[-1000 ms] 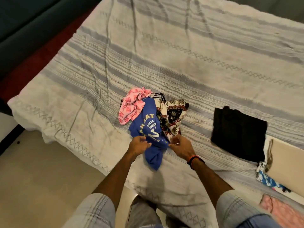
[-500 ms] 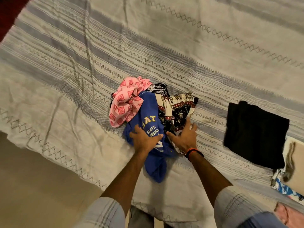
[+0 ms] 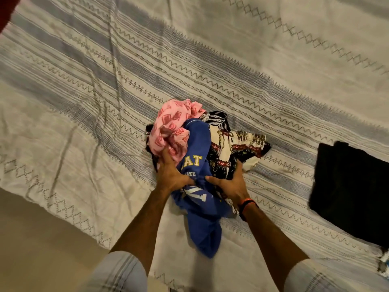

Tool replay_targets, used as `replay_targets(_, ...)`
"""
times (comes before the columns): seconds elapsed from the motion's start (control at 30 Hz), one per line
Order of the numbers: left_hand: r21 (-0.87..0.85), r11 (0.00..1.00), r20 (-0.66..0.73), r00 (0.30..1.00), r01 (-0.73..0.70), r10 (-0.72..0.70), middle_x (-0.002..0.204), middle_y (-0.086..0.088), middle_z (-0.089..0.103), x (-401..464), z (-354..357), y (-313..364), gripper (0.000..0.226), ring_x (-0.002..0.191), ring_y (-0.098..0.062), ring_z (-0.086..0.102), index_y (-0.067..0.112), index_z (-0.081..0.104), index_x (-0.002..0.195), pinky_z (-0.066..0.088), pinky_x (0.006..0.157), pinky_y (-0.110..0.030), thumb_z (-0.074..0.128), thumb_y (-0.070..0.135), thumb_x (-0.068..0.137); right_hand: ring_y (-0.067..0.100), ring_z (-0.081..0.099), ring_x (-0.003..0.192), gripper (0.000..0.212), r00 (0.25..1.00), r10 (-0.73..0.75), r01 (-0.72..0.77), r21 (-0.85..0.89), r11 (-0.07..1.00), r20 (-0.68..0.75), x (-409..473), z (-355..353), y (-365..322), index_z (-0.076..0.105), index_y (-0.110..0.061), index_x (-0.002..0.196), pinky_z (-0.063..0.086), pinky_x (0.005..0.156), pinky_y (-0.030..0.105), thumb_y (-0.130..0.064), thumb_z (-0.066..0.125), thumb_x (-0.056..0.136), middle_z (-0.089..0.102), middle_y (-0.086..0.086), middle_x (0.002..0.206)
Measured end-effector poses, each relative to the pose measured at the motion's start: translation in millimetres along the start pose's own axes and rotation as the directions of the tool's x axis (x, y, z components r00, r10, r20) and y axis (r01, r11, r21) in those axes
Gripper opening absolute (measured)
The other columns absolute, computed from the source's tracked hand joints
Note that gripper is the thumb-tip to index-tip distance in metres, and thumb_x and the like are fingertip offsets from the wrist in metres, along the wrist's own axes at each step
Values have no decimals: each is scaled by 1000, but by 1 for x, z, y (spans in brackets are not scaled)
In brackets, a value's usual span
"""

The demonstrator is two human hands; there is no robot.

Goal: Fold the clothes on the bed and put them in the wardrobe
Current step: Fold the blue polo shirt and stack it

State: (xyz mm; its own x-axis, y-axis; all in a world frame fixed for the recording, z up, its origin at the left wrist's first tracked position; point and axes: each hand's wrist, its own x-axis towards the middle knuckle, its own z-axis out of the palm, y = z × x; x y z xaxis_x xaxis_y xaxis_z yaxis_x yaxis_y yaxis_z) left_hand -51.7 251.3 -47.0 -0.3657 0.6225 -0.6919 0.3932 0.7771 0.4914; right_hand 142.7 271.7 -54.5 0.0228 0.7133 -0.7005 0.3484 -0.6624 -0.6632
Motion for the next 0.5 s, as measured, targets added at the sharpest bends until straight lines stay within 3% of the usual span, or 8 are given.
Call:
replay_targets(0.07,-43,999,83,996,17,-13,124,-8,61,-5,-8,2,120,105,-33,63,37,20,143,56,87,-49,82,34,40,28,60,114,102,999,11,-15,67,998,52,-3,14,-7,29,-27,141,49,100,53,-17,92,61,61,2,127)
replay_targets(0.13,-65,998,87,996,23,-17,117,-4,64,-13,-17,5,104,98,-31,64,36,27,141,57,84,-48,76,28,50,27,63,111,94,994,20,-33,130,991,103,-9,26,-14,33,-27,135,51,97,53,-15,90,62,63,2,124)
replay_targets(0.27,-126,992,-37,999,-26,22,112,5,60,-35,-45,4,105,99,-26,62,35,27,147,54,86,-39,82,19,59,22,67,104,77,978,-29,-11,187,982,208,-23,44,-29,37,-29,124,54,94,49,-7,86,68,68,-2,116)
replay_targets(0.33,-154,987,-130,991,-46,26,104,6,59,-51,-70,3,94,98,-23,62,27,36,142,50,83,-33,85,17,62,17,67,100,75,961,-68,19,180,984,268,-36,57,-49,33,-31,119,54,94,44,-5,84,71,66,-10,110)
replay_targets(0.4,-185,981,-223,974,-67,24,100,6,61,-69,-99,3,87,95,-24,63,25,43,133,48,79,-31,84,22,56,19,66,103,79,942,-116,64,171,983,315,-50,74,-75,32,-36,123,54,94,45,-4,84,72,66,-8,113)
replay_targets(0.5,-232,969,-323,946,-87,7,102,1,66,-86,-138,0,80,90,-27,65,25,45,124,51,77,-33,83,25,54,23,68,106,86,906,-191,138,164,977,377,-65,102,-107,39,-29,133,55,92,50,-9,87,65,68,-1,120)
